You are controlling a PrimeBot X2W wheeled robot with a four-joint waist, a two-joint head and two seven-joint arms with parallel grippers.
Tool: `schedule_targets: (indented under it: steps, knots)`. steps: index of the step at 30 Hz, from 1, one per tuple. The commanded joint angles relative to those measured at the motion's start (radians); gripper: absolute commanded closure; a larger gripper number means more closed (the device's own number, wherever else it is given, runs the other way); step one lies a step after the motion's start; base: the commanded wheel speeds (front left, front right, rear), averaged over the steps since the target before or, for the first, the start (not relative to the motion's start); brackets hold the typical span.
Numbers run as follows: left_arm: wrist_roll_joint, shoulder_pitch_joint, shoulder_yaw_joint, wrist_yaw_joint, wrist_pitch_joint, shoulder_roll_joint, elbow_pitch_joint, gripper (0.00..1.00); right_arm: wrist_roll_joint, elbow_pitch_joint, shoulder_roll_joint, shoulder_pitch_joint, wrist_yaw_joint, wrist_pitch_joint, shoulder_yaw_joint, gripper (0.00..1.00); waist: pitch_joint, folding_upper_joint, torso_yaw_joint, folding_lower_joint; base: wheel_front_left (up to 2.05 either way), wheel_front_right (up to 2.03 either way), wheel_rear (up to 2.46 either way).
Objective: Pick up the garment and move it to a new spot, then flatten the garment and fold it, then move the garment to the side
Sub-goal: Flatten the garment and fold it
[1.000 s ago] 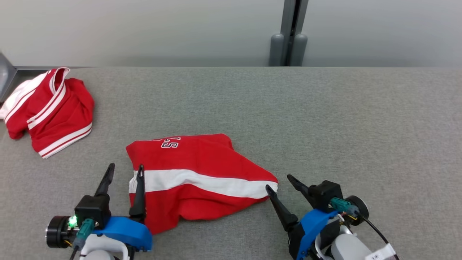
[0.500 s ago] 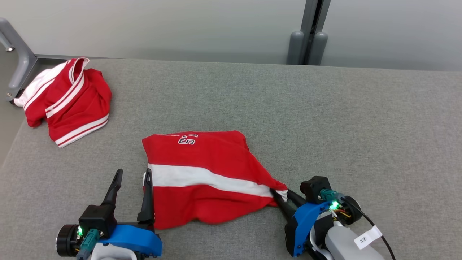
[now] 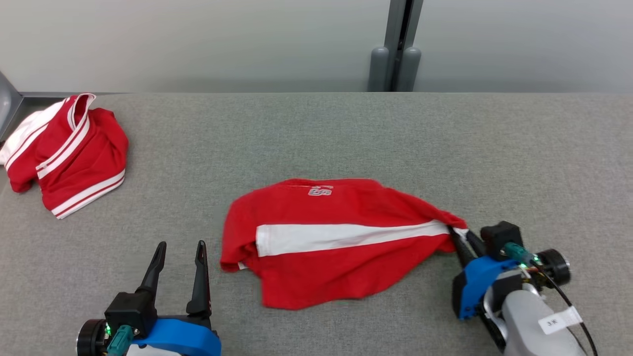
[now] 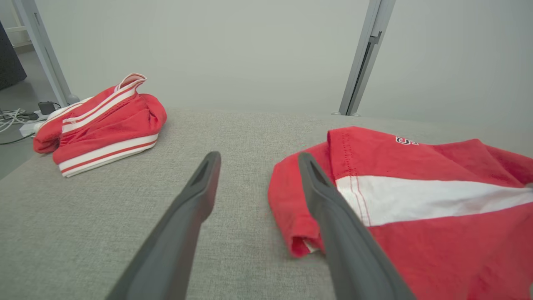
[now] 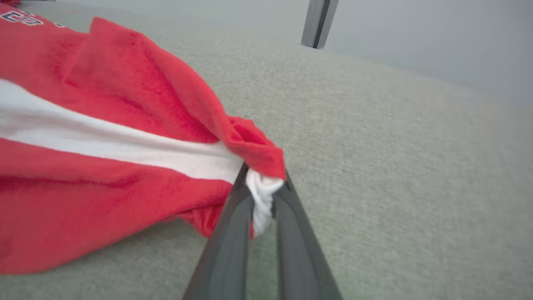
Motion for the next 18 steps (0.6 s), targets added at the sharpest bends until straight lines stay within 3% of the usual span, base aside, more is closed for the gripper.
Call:
schedule_targets:
  steps: [1, 7, 8, 9, 10, 18]
  knots:
    - [-0.005, 0.001, 0.0, -0.004, -0.004, -0.001, -0.001, 0.0, -0.054, -0.024, -0.006, 0.032, 0.0, -0.006, -0.043, 1.0, -0.003, 0.0, -0.007, 0.0, 0.0, 0.0, 0.0]
    - [-0.011, 0.003, -0.017, -0.016, -0.006, -0.008, 0.007, 0.0, -0.255, -0.163, 0.02, 0.128, 0.0, 0.023, -0.243, 1.0, -0.001, 0.0, -0.025, 0.0, 0.0, 0.0, 0.0]
    - [-0.012, 0.001, -0.02, -0.018, -0.006, -0.01, 0.009, 0.0, -0.272, -0.181, 0.023, 0.141, 0.0, 0.023, -0.258, 0.89, -0.001, 0.0, -0.027, 0.0, 0.0, 0.0, 0.0]
    - [-0.013, -0.001, -0.023, -0.02, -0.006, -0.011, 0.012, 0.0, -0.279, -0.195, 0.025, 0.151, 0.0, 0.025, -0.27, 0.51, -0.001, 0.0, -0.028, 0.0, 0.0, 0.0, 0.0]
    - [-0.014, -0.004, -0.025, -0.023, -0.006, -0.013, 0.013, 0.0, -0.283, -0.206, 0.026, 0.159, 0.0, 0.024, -0.279, 0.0, 0.0, 0.0, -0.03, 0.0, 0.0, 0.0, 0.0]
    - [-0.029, -0.004, -0.04, -0.04, -0.009, -0.03, 0.025, 0.0, -0.18, -0.266, 0.026, 0.189, 0.0, 0.008, -0.247, 0.0, -0.016, 0.0, -0.038, 0.0, 0.0, 0.0, 0.0]
